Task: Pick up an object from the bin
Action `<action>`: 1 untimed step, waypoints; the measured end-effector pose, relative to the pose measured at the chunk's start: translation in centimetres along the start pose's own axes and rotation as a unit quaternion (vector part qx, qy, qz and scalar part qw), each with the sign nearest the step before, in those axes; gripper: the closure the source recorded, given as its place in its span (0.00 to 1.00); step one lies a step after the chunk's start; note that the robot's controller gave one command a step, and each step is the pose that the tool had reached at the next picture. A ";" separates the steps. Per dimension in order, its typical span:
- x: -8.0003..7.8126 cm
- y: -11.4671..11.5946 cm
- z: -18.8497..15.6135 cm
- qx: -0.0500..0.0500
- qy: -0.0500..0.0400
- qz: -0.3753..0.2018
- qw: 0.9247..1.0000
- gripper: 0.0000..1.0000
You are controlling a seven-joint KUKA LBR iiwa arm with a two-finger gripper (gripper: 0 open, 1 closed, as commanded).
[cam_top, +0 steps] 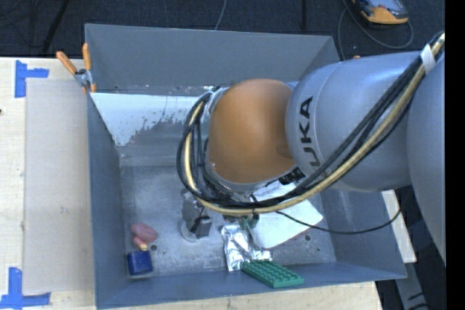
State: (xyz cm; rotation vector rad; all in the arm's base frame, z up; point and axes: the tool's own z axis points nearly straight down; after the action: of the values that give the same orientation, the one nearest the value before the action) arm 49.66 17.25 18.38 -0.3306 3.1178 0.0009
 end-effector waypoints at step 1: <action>0.1 0.1 0.5 0.000 0.003 0.000 1.000 0.00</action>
Offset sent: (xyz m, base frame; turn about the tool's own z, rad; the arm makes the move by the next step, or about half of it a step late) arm 0.0000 0.0000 0.0000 0.0000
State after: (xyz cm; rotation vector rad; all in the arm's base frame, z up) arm 49.57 17.29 17.92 -0.3315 3.1243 0.0002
